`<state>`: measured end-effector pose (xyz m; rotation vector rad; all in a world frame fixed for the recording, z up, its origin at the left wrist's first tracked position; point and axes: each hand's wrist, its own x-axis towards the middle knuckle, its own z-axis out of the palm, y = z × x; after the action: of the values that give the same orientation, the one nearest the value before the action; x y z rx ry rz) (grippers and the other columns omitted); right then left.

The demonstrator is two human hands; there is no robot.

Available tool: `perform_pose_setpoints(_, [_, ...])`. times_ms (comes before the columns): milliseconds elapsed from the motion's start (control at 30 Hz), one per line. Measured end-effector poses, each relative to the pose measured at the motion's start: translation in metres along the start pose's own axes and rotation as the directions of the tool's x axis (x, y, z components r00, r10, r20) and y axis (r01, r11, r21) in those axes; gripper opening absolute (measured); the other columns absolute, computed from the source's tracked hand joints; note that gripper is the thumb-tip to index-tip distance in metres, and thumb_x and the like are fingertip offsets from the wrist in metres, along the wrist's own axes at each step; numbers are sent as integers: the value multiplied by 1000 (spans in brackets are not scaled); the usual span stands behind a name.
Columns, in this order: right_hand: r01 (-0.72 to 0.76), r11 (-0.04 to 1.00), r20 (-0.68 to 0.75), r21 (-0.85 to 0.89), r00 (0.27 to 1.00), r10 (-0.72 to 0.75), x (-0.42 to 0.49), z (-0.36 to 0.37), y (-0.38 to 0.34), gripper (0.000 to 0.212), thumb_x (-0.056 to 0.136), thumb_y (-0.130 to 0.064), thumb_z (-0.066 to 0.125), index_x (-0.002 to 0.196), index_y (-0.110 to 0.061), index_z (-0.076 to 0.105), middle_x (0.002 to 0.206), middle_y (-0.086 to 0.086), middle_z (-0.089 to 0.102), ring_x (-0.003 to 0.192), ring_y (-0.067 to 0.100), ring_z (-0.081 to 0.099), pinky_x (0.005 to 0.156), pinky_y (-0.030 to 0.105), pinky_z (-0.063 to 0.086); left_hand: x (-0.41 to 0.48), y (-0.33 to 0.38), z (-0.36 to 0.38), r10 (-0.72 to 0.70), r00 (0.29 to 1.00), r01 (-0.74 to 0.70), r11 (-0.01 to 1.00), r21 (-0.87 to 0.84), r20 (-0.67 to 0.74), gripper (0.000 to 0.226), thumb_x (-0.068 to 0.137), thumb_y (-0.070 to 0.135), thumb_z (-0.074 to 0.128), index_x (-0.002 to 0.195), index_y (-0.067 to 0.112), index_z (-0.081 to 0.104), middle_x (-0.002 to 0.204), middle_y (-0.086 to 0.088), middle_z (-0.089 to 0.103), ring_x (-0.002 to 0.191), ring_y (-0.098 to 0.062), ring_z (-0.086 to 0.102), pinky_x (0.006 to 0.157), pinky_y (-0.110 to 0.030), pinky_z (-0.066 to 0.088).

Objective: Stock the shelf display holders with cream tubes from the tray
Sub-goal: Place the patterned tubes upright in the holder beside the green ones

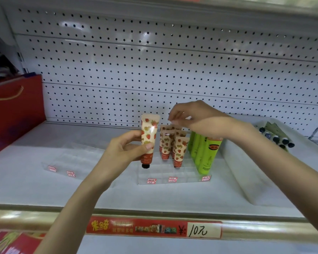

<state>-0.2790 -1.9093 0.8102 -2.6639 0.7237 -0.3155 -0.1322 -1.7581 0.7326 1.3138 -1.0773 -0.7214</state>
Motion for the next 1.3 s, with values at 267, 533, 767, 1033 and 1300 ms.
perform_pose_setpoints(267, [177, 943, 11, 283, 982, -187, -10, 4, -23, 10, 83, -28, 69, 91, -26, 63, 92, -6, 68, 81, 6, 63, 73, 20, 50, 0, -1, 11, 43, 997, -47, 997, 62, 66, 26, 66, 33, 66, 91, 30, 69, 84, 12, 73, 81, -5, 67, 73, -12, 50])
perform_pose_setpoints(533, [204, 948, 39, 243, 975, -220, -14, 6, -19, 16, 80, -21, 74, 92, -19, 63, 87, -5, 67, 81, 14, 63, 77, 38, 52, 2, -8, 14, 68, 998, -68, 993, 100, 1, 33, 64, 33, 70, 97, 29, 64, 95, 11, 70, 86, -2, 65, 69, -10, 49])
perform_pose_setpoints(767, [106, 978, 67, 182, 991, -120, -6, 9, -4, 15, 82, -21, 71, 94, -22, 62, 81, -15, 62, 70, -5, 56, 66, 15, 44, -5, -19, 4, 73, 997, -60, 822, 566, -1, 56, 74, 63, 48, 123, 34, 50, 118, 25, 52, 109, 2, 50, 91, -23, 40])
perform_pose_setpoints(1033, [66, 997, 106, -37, 992, -62, 5, 29, 20, 13, 89, -23, 63, 101, -23, 59, 91, -4, 60, 83, 12, 54, 62, 16, 38, -14, -27, -4, 41, 999, -42, 561, 827, 24, 59, 85, 62, 40, 135, 31, 42, 138, 15, 44, 127, -7, 39, 98, -29, 36])
perform_pose_setpoints(1300, [94, 979, 152, -178, 986, -67, 12, 41, 26, 24, 90, -23, 61, 113, -19, 59, 100, -1, 60, 93, 17, 57, 83, 37, 49, -15, -34, -4, -15, 999, -37, 506, 862, 52, 55, 87, 60, 39, 135, 32, 40, 142, 14, 40, 131, -8, 35, 103, -32, 33])
